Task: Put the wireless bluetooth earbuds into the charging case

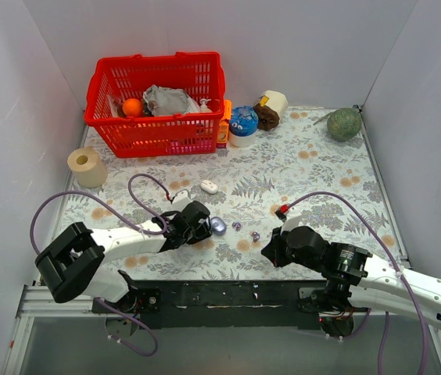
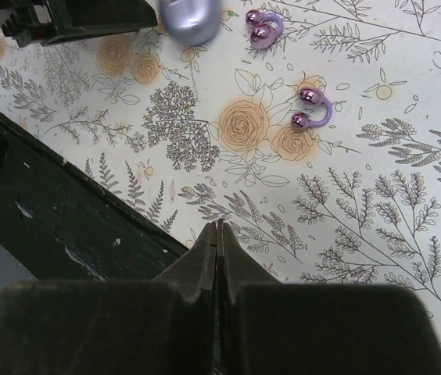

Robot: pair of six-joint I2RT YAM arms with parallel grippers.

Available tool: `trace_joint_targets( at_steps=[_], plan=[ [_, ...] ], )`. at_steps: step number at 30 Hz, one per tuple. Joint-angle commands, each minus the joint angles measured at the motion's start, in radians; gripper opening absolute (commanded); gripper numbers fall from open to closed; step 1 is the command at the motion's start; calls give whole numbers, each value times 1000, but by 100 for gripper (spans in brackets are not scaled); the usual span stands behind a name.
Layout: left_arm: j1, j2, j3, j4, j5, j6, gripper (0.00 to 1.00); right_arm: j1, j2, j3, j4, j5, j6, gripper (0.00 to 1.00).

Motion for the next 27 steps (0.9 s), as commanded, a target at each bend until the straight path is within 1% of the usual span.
trace_joint_targets(
  at_steps=[1, 2, 3, 5, 6, 7, 8, 11, 14, 17, 18, 20, 21, 22, 23, 24, 25, 26, 27],
  plan=[
    [6, -81, -7, -76, 2, 97, 50, 4, -15, -4, 9, 24, -13, 1],
    [6, -96, -10, -90, 2, 123, 59, 4, -16, -4, 5, 25, -13, 1],
    [6, -113, -12, -113, 2, 135, 76, 4, -18, -4, 4, 28, -13, 1],
    [4, -173, -7, -134, -4, 189, 87, 4, -22, -9, 1, 33, -16, 1],
    [4, -200, -6, -148, -7, 210, 94, 4, -25, -11, 1, 34, -16, 1],
    [6, -248, 2, -148, -8, 233, 96, 4, -27, -12, 1, 36, -16, 1],
    [6, -273, 7, -153, -24, 252, 98, 4, -27, -14, 4, 37, -17, 1],
    [7, -310, 42, -168, -42, 309, 98, 4, -22, -17, 12, 39, -17, 1],
    [7, -297, 80, -217, -86, 304, 96, 4, -10, -12, 27, 45, -23, 1],
    [6, -297, 79, -178, -65, 325, 96, 4, 8, 22, 5, 97, -25, 1],
    [6, -296, 80, -127, -39, 339, 95, 4, 15, 32, 4, 105, -28, 1],
    [6, -285, 90, -67, -19, 410, 98, 4, 18, 60, 1, 114, -49, 1],
    [6, -258, 96, -9, -5, 443, 98, 4, 22, 68, -2, 114, -59, 1],
    [6, -233, 108, 16, 27, 524, 98, 4, 25, 86, -8, 119, -65, 1],
    [6, -206, 123, 36, 47, 561, 98, 4, 24, 95, -27, 122, -75, 1],
    [6, -139, 169, 54, 64, 595, 98, 5, 21, 103, -39, 126, -80, 1],
    [6, -104, 191, 56, 117, 638, 98, 4, 19, 109, -48, 137, -85, 1],
    [7, -74, 211, 68, 155, 727, 98, 4, 13, 115, -68, 140, -86, 1],
    [6, -42, 243, 95, 197, 778, 98, 4, 1, 118, -76, 145, -88, 1]
  ],
)
